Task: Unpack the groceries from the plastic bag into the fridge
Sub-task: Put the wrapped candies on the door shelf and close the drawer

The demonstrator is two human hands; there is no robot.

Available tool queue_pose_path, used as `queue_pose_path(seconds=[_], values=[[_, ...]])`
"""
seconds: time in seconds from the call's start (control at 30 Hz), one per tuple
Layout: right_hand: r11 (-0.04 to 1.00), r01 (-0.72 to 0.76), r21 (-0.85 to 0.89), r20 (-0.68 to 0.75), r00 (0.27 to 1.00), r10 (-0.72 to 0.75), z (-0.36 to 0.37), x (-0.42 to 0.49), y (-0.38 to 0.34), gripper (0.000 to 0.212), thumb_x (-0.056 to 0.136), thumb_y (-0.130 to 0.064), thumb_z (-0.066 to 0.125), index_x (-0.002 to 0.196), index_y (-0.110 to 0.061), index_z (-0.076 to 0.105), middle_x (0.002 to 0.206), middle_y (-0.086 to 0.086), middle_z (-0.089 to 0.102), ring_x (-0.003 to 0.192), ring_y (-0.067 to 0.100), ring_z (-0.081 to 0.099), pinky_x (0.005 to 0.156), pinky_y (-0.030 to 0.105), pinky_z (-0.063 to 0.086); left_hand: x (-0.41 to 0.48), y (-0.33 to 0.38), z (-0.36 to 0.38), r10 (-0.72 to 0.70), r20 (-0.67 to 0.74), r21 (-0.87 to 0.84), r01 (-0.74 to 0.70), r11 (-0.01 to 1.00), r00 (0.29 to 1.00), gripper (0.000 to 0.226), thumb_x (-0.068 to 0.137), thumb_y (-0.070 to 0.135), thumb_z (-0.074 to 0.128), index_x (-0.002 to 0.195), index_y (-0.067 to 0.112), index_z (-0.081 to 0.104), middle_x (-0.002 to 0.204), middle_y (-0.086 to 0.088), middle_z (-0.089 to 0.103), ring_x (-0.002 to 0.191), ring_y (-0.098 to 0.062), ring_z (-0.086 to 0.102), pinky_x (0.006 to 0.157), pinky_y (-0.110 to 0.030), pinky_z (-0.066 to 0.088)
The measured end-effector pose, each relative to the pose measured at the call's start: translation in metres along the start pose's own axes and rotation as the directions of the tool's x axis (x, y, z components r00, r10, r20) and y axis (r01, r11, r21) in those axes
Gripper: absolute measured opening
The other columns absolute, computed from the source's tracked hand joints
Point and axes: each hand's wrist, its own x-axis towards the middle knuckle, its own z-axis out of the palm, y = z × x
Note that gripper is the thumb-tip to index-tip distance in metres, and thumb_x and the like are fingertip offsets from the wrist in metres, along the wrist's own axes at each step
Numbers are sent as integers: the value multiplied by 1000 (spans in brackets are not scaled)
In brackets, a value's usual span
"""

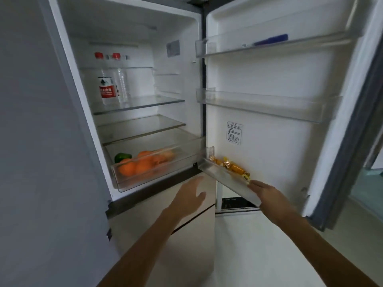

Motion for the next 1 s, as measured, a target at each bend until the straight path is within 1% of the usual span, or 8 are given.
queue_pose_path(seconds=[0.2,0.37,0.47,0.57,0.67,0.73,0.87,1.0], values=[[998,39,51,-87,996,-34,3,20,-39,60,77,0,65,134,-12,55,144,10,49,125,32,52,105,39,44,-22,-31,-28,-102,-101,1,103,995,990,55,98,26,54,150,18,35,155,0,38,143,-16,33,118,-29,21],[926,244,290,-85,970,-229,3,68,-124,52,95,-9,50,145,-14,39,146,1,45,132,19,45,107,23,33,-26,-63,-63,-95,-236,34,106,994,967,49,93,20,58,138,27,39,132,-6,54,116,-24,57,100,-43,51],[825,256,503,-8,956,-292,15,103,-169,53,96,-4,47,146,-15,32,128,3,53,107,9,52,98,20,43,-22,-87,-80,-101,-290,194,161,968,952,71,91,17,58,152,27,23,158,-4,25,147,-26,23,119,-51,26],[791,286,541,34,932,-360,43,150,-193,68,93,5,44,152,-11,13,126,-1,43,113,10,46,93,3,33,-14,-108,-87,-133,-290,340,232,912,948,82,90,17,54,156,26,7,165,-1,2,152,-25,-3,123,-51,3],[800,281,531,58,929,-365,83,193,-205,79,86,0,46,152,-5,3,146,22,32,128,33,44,108,38,42,-13,-120,-82,-97,-312,390,221,894,945,89,92,21,55,152,35,-10,159,9,-16,147,-17,-20,116,-41,-17],[804,279,526,43,935,-353,99,207,-213,81,86,-4,45,153,-3,-2,153,26,20,134,39,36,112,47,36,-11,-126,-79,-104,-292,408,222,885,951,90,93,22,54,150,35,-14,156,10,-22,144,-15,-26,117,-42,-16],[754,382,534,-82,911,-404,102,216,-222,102,91,4,50,136,-36,-33,159,24,4,127,33,47,94,23,46,8,-143,-92,-212,-252,383,298,874,944,83,94,22,54,157,25,2,165,3,-7,151,-20,-15,122,-54,-2],[755,292,587,39,921,-386,110,252,-225,93,92,3,50,151,-17,-19,163,14,-7,124,25,48,92,19,42,30,-162,-103,-261,-214,409,329,851,941,80,96,28,54,157,24,3,165,-1,-13,151,-24,-16,122,-54,-1]])
